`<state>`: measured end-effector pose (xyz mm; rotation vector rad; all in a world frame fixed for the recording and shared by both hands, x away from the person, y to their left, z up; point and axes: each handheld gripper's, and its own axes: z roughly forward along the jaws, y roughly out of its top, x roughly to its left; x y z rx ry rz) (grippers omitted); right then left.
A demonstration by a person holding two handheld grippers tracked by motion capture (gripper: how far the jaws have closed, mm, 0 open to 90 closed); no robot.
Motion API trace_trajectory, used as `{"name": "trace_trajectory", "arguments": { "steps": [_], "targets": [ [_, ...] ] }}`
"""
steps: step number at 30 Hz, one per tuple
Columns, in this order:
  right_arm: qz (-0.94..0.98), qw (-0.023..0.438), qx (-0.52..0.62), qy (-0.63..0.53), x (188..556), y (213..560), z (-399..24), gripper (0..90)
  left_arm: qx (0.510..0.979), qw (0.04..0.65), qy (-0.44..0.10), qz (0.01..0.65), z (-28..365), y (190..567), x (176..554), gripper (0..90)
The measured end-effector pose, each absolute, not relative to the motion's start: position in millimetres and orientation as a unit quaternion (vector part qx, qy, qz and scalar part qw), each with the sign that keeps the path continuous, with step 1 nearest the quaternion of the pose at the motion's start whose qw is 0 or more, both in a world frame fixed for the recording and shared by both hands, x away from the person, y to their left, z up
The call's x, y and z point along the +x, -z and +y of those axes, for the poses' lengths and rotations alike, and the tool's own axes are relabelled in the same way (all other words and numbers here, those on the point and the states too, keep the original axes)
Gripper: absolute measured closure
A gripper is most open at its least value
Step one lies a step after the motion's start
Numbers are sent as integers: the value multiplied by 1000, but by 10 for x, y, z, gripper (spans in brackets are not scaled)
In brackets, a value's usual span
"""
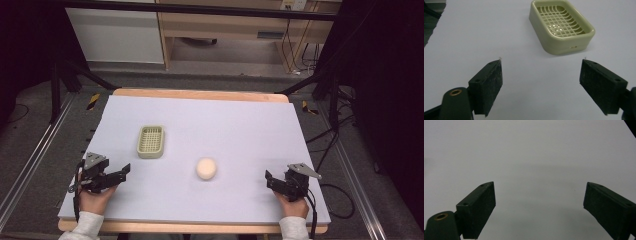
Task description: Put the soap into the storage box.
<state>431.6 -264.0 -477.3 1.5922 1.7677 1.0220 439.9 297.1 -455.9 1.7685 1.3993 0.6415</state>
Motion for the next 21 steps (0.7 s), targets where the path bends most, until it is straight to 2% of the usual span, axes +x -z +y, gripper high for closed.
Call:
{"name": "trace_trajectory", "arguments": {
  "steps": [21],
  "targets": [
    [670,264,584,-374,4309,4790,-2593,115,717,395,-247,519,2745,4513,4320,178]
  ]
}}
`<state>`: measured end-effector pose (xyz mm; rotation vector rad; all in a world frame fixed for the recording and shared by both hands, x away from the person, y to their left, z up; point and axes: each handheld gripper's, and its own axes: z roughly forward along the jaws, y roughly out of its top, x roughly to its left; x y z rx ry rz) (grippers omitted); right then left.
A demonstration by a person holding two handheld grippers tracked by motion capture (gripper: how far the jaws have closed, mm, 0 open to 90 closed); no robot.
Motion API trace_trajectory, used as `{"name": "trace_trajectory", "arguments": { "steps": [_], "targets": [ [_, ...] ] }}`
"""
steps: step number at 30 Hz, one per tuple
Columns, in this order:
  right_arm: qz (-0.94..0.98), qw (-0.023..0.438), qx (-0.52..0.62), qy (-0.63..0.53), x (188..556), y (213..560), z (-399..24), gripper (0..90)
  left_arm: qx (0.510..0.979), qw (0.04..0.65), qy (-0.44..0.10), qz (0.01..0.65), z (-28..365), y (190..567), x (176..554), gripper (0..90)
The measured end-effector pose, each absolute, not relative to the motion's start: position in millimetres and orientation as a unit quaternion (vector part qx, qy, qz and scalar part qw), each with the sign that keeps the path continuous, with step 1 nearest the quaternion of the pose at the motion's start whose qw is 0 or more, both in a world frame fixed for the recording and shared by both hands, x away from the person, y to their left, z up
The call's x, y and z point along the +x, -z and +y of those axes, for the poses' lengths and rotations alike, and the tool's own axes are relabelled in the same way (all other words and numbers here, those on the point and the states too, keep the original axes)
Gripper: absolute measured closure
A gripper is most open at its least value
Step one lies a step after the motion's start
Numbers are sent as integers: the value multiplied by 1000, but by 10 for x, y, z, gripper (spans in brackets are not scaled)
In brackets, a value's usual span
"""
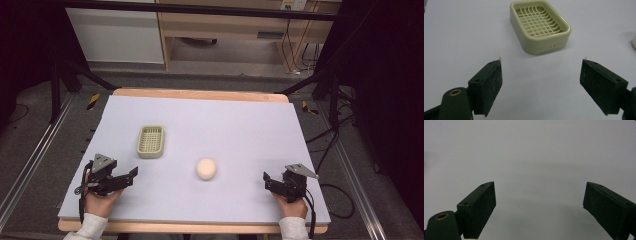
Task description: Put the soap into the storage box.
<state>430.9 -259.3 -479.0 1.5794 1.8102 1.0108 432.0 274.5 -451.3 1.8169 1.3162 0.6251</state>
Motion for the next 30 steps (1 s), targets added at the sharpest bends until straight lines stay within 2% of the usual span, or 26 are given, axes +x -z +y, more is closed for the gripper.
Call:
{"name": "trace_trajectory", "arguments": {
  "steps": [30],
  "targets": [
    [676,266,580,-369,4321,4812,-2564,115,740,396,-240,488,2450,4506,4270,169]
  ]
}}
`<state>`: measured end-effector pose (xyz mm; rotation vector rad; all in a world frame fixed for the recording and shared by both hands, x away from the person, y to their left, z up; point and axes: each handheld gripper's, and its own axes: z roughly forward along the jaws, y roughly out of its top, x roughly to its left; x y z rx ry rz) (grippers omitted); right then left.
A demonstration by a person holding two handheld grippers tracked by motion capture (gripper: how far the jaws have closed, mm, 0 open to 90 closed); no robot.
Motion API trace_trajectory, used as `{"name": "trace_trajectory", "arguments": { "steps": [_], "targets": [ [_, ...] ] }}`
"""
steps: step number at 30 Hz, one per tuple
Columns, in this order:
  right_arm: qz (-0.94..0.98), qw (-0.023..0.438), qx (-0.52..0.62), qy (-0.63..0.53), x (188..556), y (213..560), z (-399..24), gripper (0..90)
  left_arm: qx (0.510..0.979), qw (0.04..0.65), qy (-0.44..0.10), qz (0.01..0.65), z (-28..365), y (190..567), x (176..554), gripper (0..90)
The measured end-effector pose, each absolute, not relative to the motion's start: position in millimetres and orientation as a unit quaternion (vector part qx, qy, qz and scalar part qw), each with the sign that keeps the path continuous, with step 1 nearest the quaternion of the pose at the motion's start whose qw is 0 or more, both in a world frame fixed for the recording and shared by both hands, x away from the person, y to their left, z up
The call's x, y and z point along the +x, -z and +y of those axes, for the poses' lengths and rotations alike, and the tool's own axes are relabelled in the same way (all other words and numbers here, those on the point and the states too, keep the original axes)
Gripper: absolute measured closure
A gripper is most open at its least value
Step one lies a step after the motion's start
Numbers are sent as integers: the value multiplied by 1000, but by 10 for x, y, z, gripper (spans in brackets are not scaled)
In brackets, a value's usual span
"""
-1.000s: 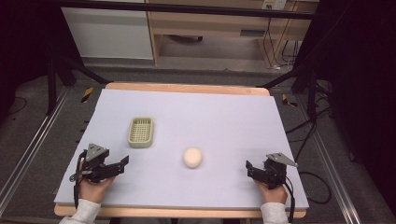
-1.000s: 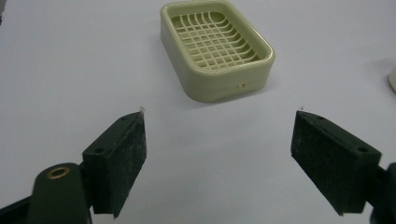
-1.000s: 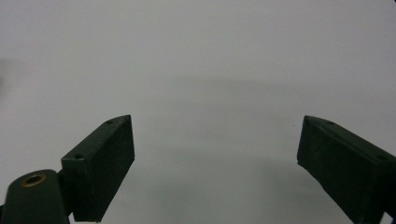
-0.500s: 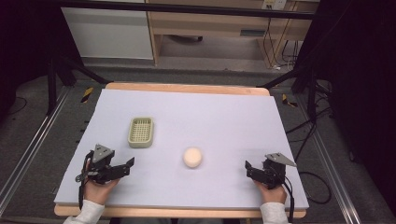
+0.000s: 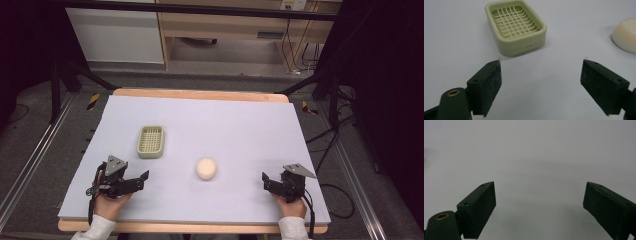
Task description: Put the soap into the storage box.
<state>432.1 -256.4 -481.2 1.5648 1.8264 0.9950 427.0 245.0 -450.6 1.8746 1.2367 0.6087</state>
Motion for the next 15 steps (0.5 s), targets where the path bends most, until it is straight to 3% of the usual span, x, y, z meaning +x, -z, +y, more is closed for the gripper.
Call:
{"name": "trace_trajectory", "arguments": {
  "steps": [15],
  "targets": [
    [680,271,573,-368,4341,4831,-2531,115,745,401,-236,477,2353,4485,4241,167]
  ]
}}
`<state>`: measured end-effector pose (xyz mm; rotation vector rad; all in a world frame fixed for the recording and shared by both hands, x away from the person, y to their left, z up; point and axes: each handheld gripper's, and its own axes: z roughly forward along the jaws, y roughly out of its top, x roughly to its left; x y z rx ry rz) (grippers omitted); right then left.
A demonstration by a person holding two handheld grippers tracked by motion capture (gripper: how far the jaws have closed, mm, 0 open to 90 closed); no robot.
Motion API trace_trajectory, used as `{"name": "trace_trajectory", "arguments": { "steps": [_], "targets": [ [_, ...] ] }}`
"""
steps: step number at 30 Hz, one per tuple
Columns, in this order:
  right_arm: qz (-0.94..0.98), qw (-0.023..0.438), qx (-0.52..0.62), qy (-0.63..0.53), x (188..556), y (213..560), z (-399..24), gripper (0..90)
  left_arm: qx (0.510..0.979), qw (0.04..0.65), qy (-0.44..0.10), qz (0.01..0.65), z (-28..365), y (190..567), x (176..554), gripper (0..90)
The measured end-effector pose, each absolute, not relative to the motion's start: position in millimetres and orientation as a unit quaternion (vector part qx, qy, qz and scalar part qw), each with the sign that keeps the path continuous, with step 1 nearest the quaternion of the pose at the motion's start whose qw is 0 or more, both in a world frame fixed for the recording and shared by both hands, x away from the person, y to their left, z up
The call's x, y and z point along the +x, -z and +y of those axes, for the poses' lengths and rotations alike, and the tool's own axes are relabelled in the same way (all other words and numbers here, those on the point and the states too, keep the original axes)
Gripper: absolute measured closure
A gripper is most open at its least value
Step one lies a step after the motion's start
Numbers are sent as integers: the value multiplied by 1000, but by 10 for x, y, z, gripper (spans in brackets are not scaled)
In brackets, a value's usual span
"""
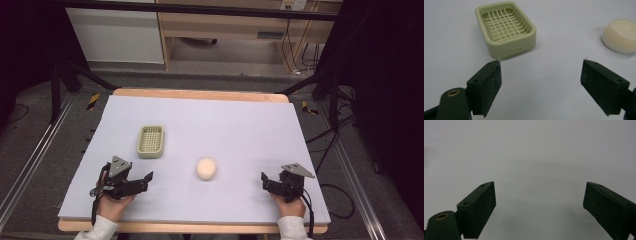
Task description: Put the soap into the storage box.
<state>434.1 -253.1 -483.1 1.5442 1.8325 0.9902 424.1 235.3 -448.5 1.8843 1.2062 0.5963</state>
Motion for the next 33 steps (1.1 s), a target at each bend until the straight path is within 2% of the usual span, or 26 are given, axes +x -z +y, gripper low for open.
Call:
{"name": "trace_trajectory", "arguments": {
  "steps": [33],
  "targets": [
    [669,278,582,-370,4342,4835,-2515,111,751,416,-236,455,2025,4258,4383,160]
  ]
}}
